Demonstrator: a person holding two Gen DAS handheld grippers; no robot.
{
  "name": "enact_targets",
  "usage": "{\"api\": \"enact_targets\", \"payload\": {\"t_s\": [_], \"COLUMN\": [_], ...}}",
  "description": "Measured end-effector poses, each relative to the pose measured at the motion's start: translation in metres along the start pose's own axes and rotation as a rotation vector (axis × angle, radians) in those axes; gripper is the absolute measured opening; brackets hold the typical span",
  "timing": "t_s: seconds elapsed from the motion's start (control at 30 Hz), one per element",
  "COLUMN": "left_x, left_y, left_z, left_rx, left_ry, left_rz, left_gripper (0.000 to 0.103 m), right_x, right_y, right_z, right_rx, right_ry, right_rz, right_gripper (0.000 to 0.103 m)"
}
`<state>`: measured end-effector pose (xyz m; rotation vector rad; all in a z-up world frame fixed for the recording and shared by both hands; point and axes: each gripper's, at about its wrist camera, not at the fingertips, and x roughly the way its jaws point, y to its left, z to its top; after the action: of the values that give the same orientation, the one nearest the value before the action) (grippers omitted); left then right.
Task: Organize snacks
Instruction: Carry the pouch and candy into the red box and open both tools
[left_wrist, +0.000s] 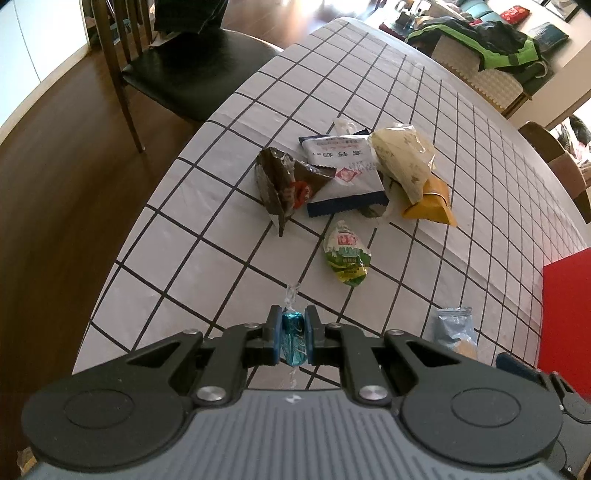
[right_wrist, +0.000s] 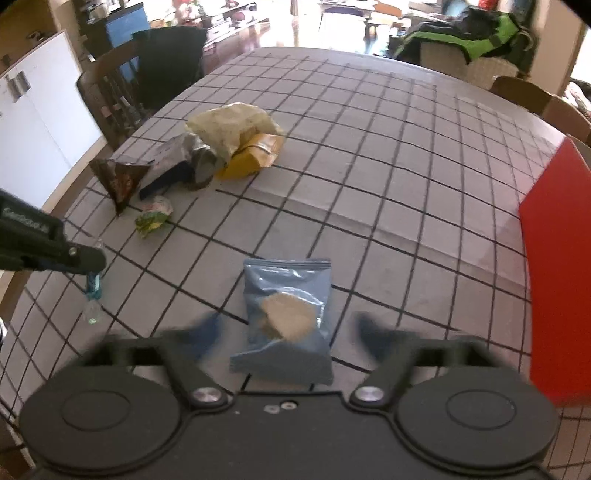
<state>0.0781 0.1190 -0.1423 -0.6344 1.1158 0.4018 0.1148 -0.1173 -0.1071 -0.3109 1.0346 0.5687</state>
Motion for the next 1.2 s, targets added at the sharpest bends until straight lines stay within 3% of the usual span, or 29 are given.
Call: {"api": "enact_targets", "payload": {"t_s": [0.3, 0.47, 0.83, 1.2], "left_x": [0.000, 0.001, -0.006, -0.028], "left_y": [0.003, 0.003, -0.005, -0.046], "left_z": [-0.001, -0.001, 0.000, -0.006], "left_rx": [0.005, 0.013, 0.036, 0.129], "left_ry": [0.006, 0.010, -0.001, -0.058], "left_rz": [-0.007, -0.017, -0.045, -0.099], "left_gripper": [0.012, 0.012, 0.012, 0.012], "right_x": [0.013, 0.013, 0.000, -0.055], "right_y": [0.001, 0.004, 0.005, -0.032], "right_z": [0.000, 0.000, -0.003, 0.000], "right_rx": [-0.038, -0.076, -0.112, -0.037], "right_ry": [0.018, -0.002, -0.031, -0.127], "right_rz": [-0.017, -0.021, -0.031, -0.034], "right_gripper": [0.069, 0.048, 0.047, 0.047]}}
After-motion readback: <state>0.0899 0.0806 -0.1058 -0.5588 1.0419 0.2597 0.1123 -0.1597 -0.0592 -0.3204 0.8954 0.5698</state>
